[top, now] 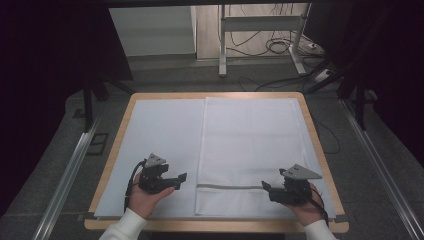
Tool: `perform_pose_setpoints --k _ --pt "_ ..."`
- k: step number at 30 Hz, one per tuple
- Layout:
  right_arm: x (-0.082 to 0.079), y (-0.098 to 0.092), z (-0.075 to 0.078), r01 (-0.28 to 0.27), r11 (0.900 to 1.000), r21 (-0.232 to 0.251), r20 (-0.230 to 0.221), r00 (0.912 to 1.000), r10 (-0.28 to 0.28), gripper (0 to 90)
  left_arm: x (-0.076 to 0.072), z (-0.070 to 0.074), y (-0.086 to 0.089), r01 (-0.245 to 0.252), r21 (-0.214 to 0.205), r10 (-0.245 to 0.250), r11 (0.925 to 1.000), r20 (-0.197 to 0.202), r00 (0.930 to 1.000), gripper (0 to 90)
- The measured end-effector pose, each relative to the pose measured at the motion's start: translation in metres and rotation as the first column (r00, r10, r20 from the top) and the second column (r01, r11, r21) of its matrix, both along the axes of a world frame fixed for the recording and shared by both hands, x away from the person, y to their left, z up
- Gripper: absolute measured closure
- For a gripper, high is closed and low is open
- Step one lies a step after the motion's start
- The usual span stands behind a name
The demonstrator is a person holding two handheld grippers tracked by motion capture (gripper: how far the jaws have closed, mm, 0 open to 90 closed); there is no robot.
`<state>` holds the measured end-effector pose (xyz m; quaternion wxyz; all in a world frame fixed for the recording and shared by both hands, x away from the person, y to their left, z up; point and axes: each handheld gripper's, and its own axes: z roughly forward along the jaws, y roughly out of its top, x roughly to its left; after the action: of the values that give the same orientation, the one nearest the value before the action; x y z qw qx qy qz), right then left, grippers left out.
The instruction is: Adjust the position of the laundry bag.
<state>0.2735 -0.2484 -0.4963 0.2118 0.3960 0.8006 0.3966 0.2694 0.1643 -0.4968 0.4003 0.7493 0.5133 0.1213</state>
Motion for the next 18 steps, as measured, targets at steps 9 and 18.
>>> perform_pose_setpoints --k 9,18 --pt "0.000 0.001 -0.001 0.009 1.0000 -0.004 0.000 1.0000 -0.009 21.3 0.007 0.007 -0.012 0.020 -0.030 -0.020 0.9993 0.018 0.9996 22.4" --pt "0.001 0.000 0.000 0.020 0.9998 -0.002 0.005 0.9998 -0.020 21.3 0.017 0.007 -0.026 0.031 -0.020 -0.031 0.9993 -0.010 0.9995 23.0"
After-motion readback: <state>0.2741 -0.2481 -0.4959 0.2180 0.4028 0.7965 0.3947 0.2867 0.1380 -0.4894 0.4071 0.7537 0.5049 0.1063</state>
